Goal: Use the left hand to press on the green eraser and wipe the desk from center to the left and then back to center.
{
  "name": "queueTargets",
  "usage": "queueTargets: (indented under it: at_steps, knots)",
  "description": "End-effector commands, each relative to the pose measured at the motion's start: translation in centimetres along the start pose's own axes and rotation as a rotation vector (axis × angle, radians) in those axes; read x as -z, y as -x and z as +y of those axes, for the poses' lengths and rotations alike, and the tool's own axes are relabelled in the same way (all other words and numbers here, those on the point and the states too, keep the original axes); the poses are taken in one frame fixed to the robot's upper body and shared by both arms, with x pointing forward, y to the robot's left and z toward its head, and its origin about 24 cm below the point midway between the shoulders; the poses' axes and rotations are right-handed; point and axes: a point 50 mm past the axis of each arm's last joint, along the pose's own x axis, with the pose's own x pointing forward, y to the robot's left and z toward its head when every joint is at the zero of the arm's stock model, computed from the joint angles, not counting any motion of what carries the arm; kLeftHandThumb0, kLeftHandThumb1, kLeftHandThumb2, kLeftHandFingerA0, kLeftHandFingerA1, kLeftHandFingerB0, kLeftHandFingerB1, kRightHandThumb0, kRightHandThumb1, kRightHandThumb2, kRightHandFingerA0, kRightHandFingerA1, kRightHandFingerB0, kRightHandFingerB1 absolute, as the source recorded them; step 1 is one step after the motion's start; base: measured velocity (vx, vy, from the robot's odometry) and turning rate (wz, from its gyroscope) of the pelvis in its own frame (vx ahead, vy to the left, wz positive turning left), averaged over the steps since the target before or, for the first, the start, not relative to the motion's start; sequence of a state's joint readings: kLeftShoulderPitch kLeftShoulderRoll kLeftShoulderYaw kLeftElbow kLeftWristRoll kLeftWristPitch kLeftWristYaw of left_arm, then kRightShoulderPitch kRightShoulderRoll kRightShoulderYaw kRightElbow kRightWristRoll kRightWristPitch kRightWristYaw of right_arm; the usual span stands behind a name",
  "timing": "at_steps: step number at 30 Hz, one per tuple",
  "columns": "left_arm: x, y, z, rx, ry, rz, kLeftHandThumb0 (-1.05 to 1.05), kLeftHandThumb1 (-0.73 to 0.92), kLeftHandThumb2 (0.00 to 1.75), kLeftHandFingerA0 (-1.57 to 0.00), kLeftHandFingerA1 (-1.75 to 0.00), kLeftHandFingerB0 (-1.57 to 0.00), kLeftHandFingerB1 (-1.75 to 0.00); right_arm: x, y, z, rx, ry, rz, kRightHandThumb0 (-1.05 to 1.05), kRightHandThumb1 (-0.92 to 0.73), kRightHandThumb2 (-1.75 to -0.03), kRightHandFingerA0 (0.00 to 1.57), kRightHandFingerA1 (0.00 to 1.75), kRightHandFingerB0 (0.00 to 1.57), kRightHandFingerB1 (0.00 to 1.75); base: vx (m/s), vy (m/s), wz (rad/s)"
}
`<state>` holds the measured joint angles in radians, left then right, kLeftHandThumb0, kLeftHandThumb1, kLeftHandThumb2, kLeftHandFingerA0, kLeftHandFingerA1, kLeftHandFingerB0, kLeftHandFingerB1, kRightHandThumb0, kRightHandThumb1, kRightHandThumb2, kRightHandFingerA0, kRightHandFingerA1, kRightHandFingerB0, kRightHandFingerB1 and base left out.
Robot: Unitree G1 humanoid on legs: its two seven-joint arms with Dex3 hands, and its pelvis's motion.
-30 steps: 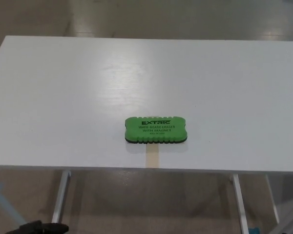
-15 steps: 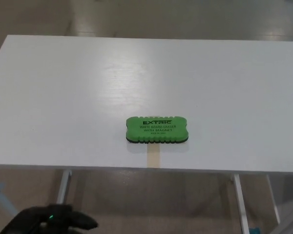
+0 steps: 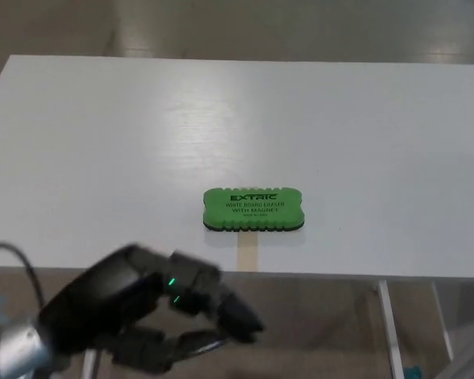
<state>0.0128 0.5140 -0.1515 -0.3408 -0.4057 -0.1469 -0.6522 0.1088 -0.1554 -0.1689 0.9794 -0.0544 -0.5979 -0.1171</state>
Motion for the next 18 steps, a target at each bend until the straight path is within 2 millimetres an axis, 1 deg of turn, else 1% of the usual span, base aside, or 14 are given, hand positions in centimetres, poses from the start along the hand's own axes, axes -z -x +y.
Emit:
queueTargets:
  at_steps: [1,3,4,5,6,7,10,11,12,13,14,16,17,18]
  knots:
    - [-2.5,-4.4,0.5,-0.055,0.126,-0.068,-0.21,0.78,0.65,-0.98,-0.57,-0.96,-0.52,0.2,0.4,-0.5,-0.034,0.035,-0.023,-0.44,-0.79,-0.64,0.79,0.54,0.59,0.38,0.0,0.0,0.0]
    - [-2.5,-5.0,0.9,-0.08,0.099,-0.074,-0.21,0.78,0.65,-0.98,-0.57,-0.96,-0.52,0.3,0.5,-0.6,-0.039,0.041,-0.02,-0.44,-0.79,-0.64,0.79,0.54,0.59,0.38,0.0,0.0,0.0]
    - [-2.4,-5.4,1.1,-0.094,0.091,-0.074,-0.17,0.79,0.65,-0.99,-0.6,-0.99,-0.65,0.3,0.5,-0.6,-0.041,0.037,-0.018,-0.44,-0.79,-0.64,0.79,0.53,0.59,0.38,0.0,0.0,0.0]
    - [-2.0,-6.4,1.5,-0.126,0.075,-0.068,-0.15,0.82,0.65,-0.99,-0.63,-0.97,-0.79,0.4,0.6,-0.6,-0.042,0.028,-0.014,-0.44,-0.79,-0.64,0.79,0.53,0.59,0.38,0.0,0.0,0.0]
    - [-1.9,-6.8,1.7,-0.141,0.069,-0.063,-0.15,0.82,0.65,-0.99,-0.63,-0.97,-0.79,0.4,0.6,-0.6,-0.041,0.023,-0.012,-0.44,-0.79,-0.64,0.79,0.53,0.59,0.38,0.0,0.0,0.0]
    - [-1.6,-7.4,1.9,-0.167,0.064,-0.052,-0.14,0.82,0.65,-0.99,-0.66,-0.95,-0.84,0.4,0.6,-0.6,-0.04,0.023,-0.009,-0.44,-0.79,-0.64,0.79,0.53,0.59,0.38,0.0,0.0,0.0]
    - [-0.9,-8.6,2.4,-0.235,0.075,-0.031,-0.13,0.83,0.64,-0.99,-0.7,-0.94,-0.87,0.5,0.7,-0.5,-0.04,0.041,-0.01,-0.44,-0.79,-0.64,0.79,0.54,0.59,0.38,0.0,0.0,0.0]
    - [-0.7,-8.9,2.6,-0.248,0.078,-0.026,-0.08,0.88,0.66,-0.91,-0.74,-0.83,-0.91,0.5,0.7,-0.5,-0.041,0.042,-0.01,-0.44,-0.79,-0.64,0.8,0.54,0.6,0.39,0.0,0.0,0.0]
    - [-0.6,-9.1,2.7,-0.259,0.081,-0.023,-0.08,0.88,0.66,-0.91,-0.74,-0.83,-0.91,0.5,0.7,-0.5,-0.041,0.043,-0.01,-0.44,-0.79,-0.64,0.8,0.54,0.6,0.39,0.0,0.0,0.0]
    - [-0.1,-9.9,3.2,-0.29,0.08,-0.006,-0.14,0.83,0.66,-0.99,-0.72,-0.92,-0.9,0.5,0.7,-0.5,-0.047,0.041,-0.009,-0.44,-0.79,-0.64,0.79,0.55,0.6,0.38,0.0,0.0,0.0]
    - [0.3,-10.7,3.7,-0.316,0.076,0.01,-0.14,0.83,0.66,-0.99,-0.72,-0.92,-0.9,0.5,0.7,-0.5,-0.053,0.038,-0.009,-0.44,-0.79,-0.64,0.79,0.55,0.6,0.38,0.0,0.0,0.0]
    - [0.6,-11.2,3.9,-0.327,0.078,0.022,-0.14,0.83,0.65,-0.99,-0.72,-0.92,-0.9,0.7,0.9,-0.4,-0.051,0.03,-0.004,-0.45,-0.79,-0.64,0.79,0.56,0.6,0.38,0.0,0.0,0.0]
    - [1.2,-12.0,4.3,-0.355,0.083,0.044,-0.15,0.83,0.66,-0.98,-0.73,-0.93,-0.9,0.8,1.1,-0.3,-0.052,0.021,0.003,-0.45,-0.79,-0.64,0.79,0.57,0.6,0.38,0.0,0.0,0.0]
    - [1.3,-12.2,4.4,-0.363,0.083,0.049,-0.15,0.83,0.66,-0.98,-0.73,-0.93,-0.9,0.9,1.1,-0.3,-0.053,0.02,0.005,-0.45,-0.79,-0.64,0.79,0.57,0.6,0.38,0.0,0.0,0.0]
